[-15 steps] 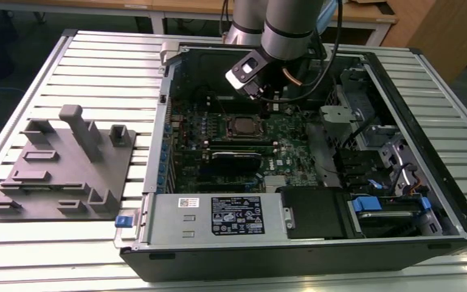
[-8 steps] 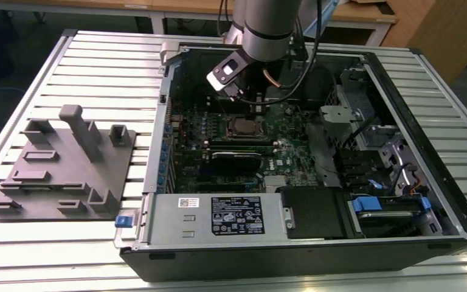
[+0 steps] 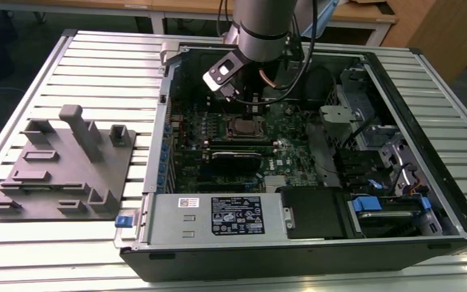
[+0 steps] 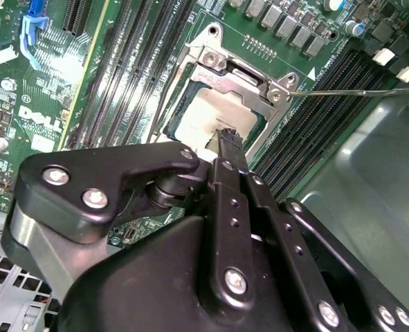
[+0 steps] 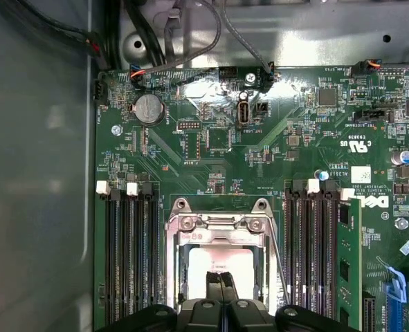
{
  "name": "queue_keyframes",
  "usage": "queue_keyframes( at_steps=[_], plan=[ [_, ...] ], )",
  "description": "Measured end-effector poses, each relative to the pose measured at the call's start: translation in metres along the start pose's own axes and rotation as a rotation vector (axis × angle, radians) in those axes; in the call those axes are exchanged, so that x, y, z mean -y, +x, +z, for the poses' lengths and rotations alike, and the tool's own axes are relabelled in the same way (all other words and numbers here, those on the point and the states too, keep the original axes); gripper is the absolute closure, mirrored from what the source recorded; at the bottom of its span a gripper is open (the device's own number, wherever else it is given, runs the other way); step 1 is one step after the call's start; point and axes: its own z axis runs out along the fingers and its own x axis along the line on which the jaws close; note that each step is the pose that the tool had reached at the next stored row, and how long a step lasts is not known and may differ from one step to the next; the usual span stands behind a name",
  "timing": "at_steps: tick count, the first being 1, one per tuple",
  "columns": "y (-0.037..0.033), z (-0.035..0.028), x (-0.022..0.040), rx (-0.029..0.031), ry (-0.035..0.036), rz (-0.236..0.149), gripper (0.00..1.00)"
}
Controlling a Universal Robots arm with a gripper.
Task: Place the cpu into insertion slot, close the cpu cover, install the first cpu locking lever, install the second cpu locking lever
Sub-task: 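Install the first cpu locking lever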
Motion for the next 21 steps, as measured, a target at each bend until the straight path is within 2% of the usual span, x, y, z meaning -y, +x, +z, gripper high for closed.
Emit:
queue_keyframes(
  at_steps=[9, 21],
  plan=[
    [0.0004, -0.0049, 0.0, 0.0001, 0.0, 0.0, 0.89],
    [0.0004, -0.0052, 0.0, 0.0001, 0.0, 0.0, 0.89]
  ],
)
